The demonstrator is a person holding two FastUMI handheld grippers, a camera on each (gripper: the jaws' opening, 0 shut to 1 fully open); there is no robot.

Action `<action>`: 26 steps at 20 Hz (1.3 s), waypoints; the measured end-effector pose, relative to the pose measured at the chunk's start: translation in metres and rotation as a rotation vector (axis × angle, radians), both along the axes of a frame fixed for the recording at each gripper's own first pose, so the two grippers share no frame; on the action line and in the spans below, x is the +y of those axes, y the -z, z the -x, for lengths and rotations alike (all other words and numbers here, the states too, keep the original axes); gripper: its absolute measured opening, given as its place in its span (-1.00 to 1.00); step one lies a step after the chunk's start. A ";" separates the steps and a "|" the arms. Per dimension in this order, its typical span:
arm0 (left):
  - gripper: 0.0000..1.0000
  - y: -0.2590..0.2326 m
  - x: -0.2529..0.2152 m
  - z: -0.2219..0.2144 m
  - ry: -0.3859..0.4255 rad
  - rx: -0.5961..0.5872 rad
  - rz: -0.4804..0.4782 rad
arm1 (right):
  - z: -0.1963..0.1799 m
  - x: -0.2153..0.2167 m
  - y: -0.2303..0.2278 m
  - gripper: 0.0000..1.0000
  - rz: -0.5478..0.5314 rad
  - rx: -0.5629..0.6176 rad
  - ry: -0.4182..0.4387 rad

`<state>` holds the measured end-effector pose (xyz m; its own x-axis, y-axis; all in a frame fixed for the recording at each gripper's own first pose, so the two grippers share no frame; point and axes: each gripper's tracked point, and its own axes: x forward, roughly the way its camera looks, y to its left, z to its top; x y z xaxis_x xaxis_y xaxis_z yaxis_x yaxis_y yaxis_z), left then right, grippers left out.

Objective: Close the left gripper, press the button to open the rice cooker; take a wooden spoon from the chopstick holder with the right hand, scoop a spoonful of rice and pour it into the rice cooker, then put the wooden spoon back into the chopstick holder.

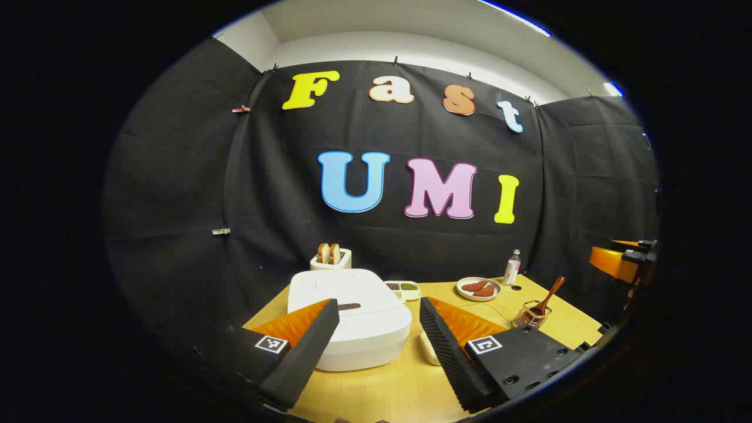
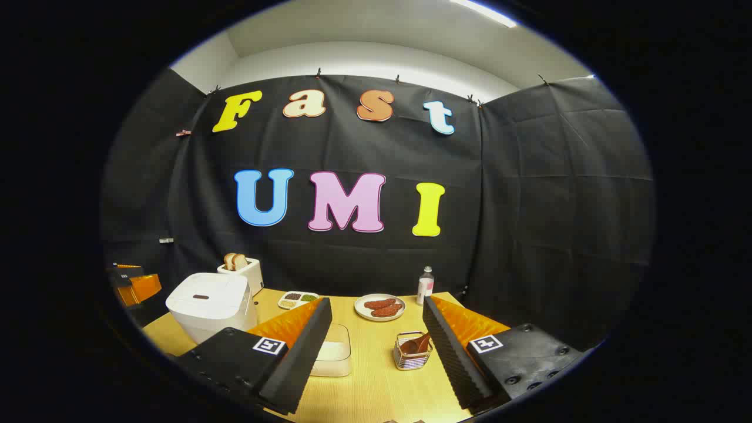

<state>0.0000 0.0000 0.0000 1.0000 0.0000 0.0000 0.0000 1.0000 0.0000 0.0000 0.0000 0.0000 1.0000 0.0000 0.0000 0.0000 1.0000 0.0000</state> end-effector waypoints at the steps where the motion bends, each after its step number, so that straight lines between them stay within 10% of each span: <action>1: 0.91 0.001 0.000 -0.001 0.001 0.005 -0.001 | 0.000 -0.001 0.001 0.95 -0.005 0.005 0.002; 23: 0.90 -0.023 -0.004 -0.065 -0.108 0.059 -0.037 | -0.076 -0.033 0.033 0.96 -0.067 0.101 -0.041; 26: 0.59 -0.023 0.007 -0.084 -0.132 0.084 0.002 | -0.078 -0.036 0.038 0.95 -0.061 0.108 -0.053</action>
<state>0.0843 0.0072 0.0228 0.9878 0.1311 -0.0835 -0.1312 0.9913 0.0036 0.0782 -0.0363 -0.0375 0.9928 0.0565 -0.1056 -0.0500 0.9967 0.0636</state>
